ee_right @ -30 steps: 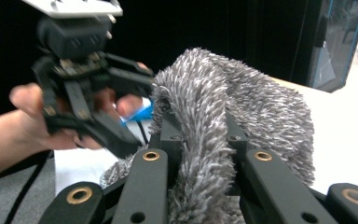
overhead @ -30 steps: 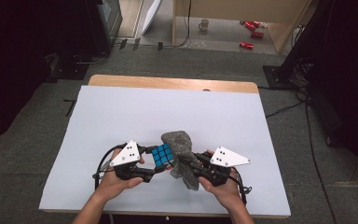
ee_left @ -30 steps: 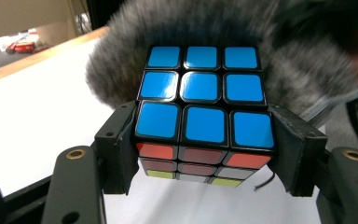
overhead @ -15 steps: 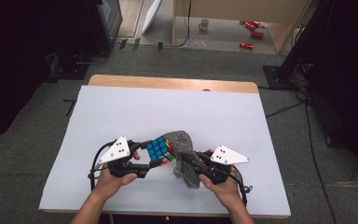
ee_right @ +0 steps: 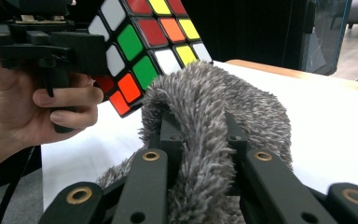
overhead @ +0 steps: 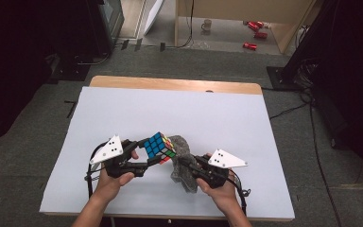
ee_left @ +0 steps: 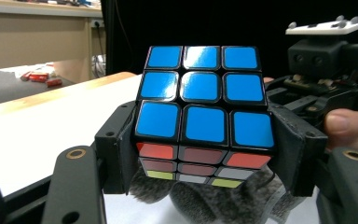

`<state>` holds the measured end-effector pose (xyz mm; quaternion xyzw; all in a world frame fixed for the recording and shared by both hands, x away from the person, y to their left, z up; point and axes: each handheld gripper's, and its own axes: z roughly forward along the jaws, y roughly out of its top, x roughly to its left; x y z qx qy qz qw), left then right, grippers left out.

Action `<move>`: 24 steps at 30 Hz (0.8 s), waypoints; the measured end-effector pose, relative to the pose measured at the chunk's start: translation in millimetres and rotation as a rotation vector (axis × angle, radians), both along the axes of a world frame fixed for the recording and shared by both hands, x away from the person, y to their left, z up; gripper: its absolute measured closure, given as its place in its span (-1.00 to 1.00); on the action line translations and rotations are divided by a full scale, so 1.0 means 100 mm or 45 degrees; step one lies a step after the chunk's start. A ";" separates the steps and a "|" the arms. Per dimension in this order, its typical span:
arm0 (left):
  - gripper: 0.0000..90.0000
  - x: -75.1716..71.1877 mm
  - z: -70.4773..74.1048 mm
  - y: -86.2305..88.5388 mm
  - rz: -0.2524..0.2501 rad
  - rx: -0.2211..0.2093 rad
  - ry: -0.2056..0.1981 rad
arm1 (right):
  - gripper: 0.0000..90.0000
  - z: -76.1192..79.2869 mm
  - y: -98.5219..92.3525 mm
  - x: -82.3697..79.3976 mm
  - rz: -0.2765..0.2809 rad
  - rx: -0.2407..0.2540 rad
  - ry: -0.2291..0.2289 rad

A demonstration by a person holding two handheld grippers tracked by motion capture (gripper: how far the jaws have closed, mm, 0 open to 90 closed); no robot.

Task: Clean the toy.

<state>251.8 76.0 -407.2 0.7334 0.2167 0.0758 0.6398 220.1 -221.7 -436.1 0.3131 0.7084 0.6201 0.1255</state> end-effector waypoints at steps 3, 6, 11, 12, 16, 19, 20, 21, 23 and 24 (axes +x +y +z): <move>-0.24 -0.01 -0.01 -0.04 -0.016 -0.012 0.007 | 0.73 -0.02 0.05 -0.01 0.011 -0.008 0.001; -0.24 -0.03 -0.02 -0.08 -0.017 -0.015 0.008 | 0.73 -0.04 0.12 -0.03 0.035 -0.006 -0.003; -0.24 -0.01 -0.04 -0.05 0.012 -0.021 0.012 | 0.73 -0.05 0.17 -0.06 0.063 -0.012 -0.008; -0.24 -0.01 -0.04 -0.04 0.025 -0.014 0.011 | 0.73 -0.04 0.18 -0.06 0.073 -0.013 -0.014; -0.24 0.03 -0.06 -0.01 0.022 -0.008 0.041 | 0.73 0.00 0.16 -0.09 0.088 -0.005 -0.047; -0.24 0.03 -0.06 -0.02 -0.001 -0.010 0.045 | 0.73 0.02 0.10 -0.07 0.049 0.009 -0.061; -0.24 0.02 -0.06 -0.02 -0.001 -0.011 0.045 | 0.73 0.02 0.08 -0.06 0.037 0.012 -0.062; -0.24 0.02 -0.05 -0.03 0.005 -0.016 0.046 | 0.73 0.02 0.07 -0.06 0.035 0.016 -0.064; -0.24 0.02 -0.05 -0.04 0.006 -0.024 0.053 | 0.73 0.02 0.06 -0.06 0.032 0.015 -0.069; -0.24 0.02 -0.04 -0.03 0.004 -0.037 0.055 | 0.73 0.02 0.06 -0.07 0.029 0.015 -0.075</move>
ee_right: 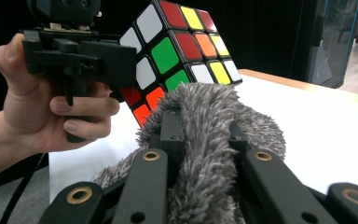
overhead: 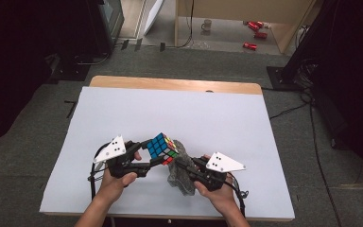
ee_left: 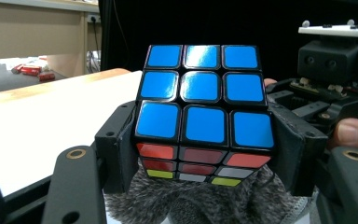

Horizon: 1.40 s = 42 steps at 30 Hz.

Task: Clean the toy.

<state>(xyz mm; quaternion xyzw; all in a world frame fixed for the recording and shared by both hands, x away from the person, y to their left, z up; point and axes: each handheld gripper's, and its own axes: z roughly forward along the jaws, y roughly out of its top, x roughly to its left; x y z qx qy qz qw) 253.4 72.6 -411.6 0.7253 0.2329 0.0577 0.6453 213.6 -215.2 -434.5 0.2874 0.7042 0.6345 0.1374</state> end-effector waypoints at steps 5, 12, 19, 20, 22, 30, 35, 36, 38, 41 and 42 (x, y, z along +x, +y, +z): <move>-0.24 -0.01 0.03 0.01 -0.026 -0.059 0.021 | 0.73 -0.04 0.02 0.02 -0.003 -0.038 -0.005; -0.24 -0.04 0.03 -0.05 -0.040 -0.073 0.023 | 0.74 -0.07 0.15 -0.03 0.019 -0.041 -0.003; -0.24 -0.01 0.01 -0.01 -0.013 -0.069 0.033 | 0.73 -0.08 0.22 -0.06 0.035 -0.073 -0.022; -0.24 -0.01 0.01 -0.01 -0.014 -0.065 0.033 | 0.73 -0.07 0.19 -0.05 0.020 -0.068 -0.029; -0.24 -0.01 0.01 -0.02 -0.027 -0.058 0.038 | 0.73 -0.05 0.13 -0.04 -0.011 -0.048 -0.038; -0.24 -0.04 0.01 -0.09 -0.039 -0.046 0.035 | 0.74 -0.08 0.13 -0.04 -0.035 -0.084 -0.042; -0.24 -0.02 0.01 -0.04 -0.016 -0.059 0.037 | 0.73 -0.11 0.25 -0.09 0.024 -0.128 -0.060; -0.24 -0.02 0.01 -0.04 -0.020 -0.059 0.037 | 0.73 -0.10 0.26 -0.09 0.019 -0.138 -0.069; -0.24 -0.02 0.01 -0.04 -0.045 -0.055 0.040 | 0.73 -0.08 0.23 -0.09 0.007 -0.141 -0.075; -0.24 -0.04 0.02 -0.07 -0.058 -0.035 0.027 | 0.73 -0.05 0.14 -0.05 -0.045 -0.104 -0.073; -0.24 -0.04 0.02 -0.07 -0.060 -0.031 0.027 | 0.73 -0.04 0.10 -0.04 -0.070 -0.096 -0.075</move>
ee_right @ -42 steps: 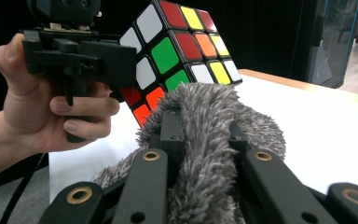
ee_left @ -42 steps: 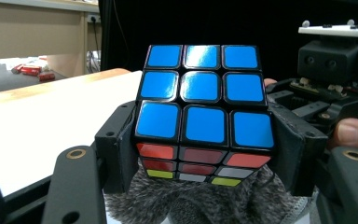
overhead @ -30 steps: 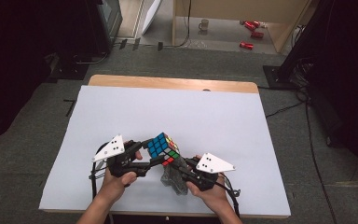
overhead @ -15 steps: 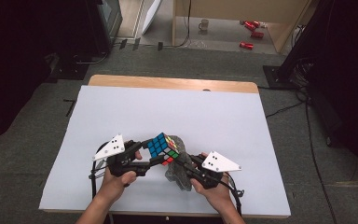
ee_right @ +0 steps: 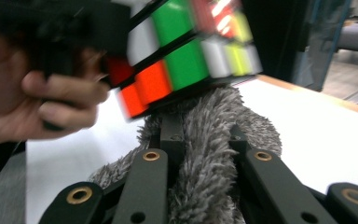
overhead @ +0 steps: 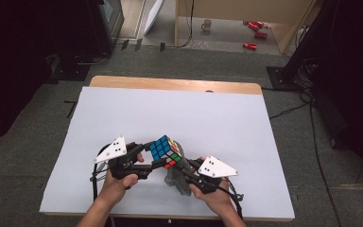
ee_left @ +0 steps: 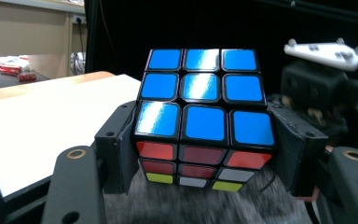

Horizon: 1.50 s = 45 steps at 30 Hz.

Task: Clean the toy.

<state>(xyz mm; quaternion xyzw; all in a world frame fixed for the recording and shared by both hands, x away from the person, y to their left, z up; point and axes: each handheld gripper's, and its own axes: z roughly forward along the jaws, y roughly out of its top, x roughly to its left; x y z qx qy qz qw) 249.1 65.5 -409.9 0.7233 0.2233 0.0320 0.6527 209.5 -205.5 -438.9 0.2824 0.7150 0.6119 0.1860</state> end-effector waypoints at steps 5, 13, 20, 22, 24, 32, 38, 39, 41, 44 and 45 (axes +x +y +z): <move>-0.24 0.01 -0.01 0.00 0.017 -0.005 0.007 | 0.73 -0.01 -0.01 -0.01 0.008 0.008 0.006; -0.24 0.03 0.00 0.07 0.058 0.000 -0.008 | 0.72 0.03 -0.01 -0.04 0.098 0.019 -0.031; -0.24 0.06 0.00 0.13 0.091 0.007 -0.003 | 0.71 0.09 -0.22 0.04 -0.035 0.020 -0.026; -0.24 0.06 0.00 0.13 0.091 0.011 -0.003 | 0.71 0.09 -0.32 0.08 -0.094 0.020 -0.017; -0.24 0.06 -0.01 0.12 0.092 0.016 -0.002 | 0.70 0.09 -0.45 0.13 -0.176 0.006 -0.022; -0.24 0.07 -0.04 0.10 0.092 0.033 0.002 | 0.64 -0.06 -0.87 0.30 -0.428 -0.050 0.036; -0.24 0.08 -0.05 0.11 0.097 0.034 0.006 | 0.37 -0.19 -0.96 0.40 -0.507 -0.107 0.098; -0.24 0.08 -0.05 0.11 0.097 0.034 0.006 | 0.28 -0.20 -0.96 0.41 -0.513 -0.110 0.114; -0.24 0.08 -0.05 0.11 0.096 0.037 0.006 | 0.18 -0.20 -0.96 0.42 -0.517 -0.113 0.128; -0.24 0.08 -0.06 0.11 0.096 0.038 0.005 | 0.01 -0.19 -0.96 0.42 -0.513 -0.125 0.139; -0.24 0.08 -0.05 0.11 0.096 0.038 0.005 | -0.03 -0.18 -0.97 0.42 -0.512 -0.126 0.145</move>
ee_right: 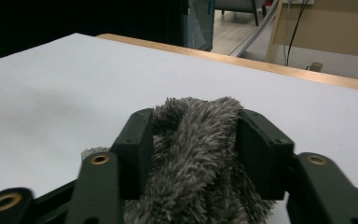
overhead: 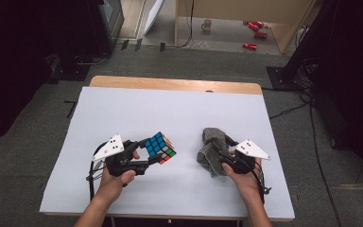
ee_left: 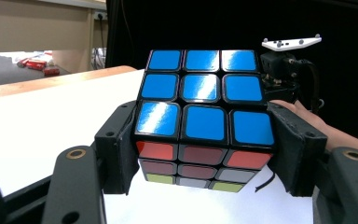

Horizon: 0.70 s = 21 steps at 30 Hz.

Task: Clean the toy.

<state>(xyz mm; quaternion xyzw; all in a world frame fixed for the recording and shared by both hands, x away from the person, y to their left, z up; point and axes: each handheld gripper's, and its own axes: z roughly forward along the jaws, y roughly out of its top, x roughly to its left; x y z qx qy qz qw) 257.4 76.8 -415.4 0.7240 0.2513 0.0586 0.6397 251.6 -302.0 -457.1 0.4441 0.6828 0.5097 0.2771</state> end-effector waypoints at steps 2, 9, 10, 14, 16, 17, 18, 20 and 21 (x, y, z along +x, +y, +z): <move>-0.24 0.00 0.00 0.00 0.002 0.000 -0.001 | -0.12 0.02 0.00 0.00 -0.001 -0.001 -0.003; -0.24 0.01 0.01 0.01 0.006 -0.004 0.004 | -0.47 0.17 -0.02 -0.06 0.006 0.026 -0.055; -0.24 0.01 0.01 0.01 0.008 -0.004 0.005 | -0.49 0.19 0.00 -0.07 0.020 0.026 -0.070; -0.24 0.00 0.03 0.00 0.014 -0.011 0.020 | -0.59 0.28 0.12 -0.14 0.105 0.017 -0.115; -0.24 0.00 0.04 -0.01 0.016 -0.013 0.022 | -0.63 0.31 0.22 -0.18 0.155 0.006 -0.138; -0.24 -0.01 0.05 -0.01 0.018 -0.010 0.024 | -0.64 0.32 0.27 -0.19 0.181 -0.001 -0.146; -0.24 -0.01 0.05 -0.02 0.020 -0.011 0.024 | -0.65 0.33 0.33 -0.21 0.214 0.001 -0.150; -0.24 -0.01 0.06 -0.02 0.025 -0.008 0.032 | -0.66 0.34 0.42 -0.24 0.253 0.005 -0.158; -0.24 0.00 0.06 -0.03 0.029 -0.006 0.037 | -0.66 0.34 0.46 -0.25 0.274 0.010 -0.162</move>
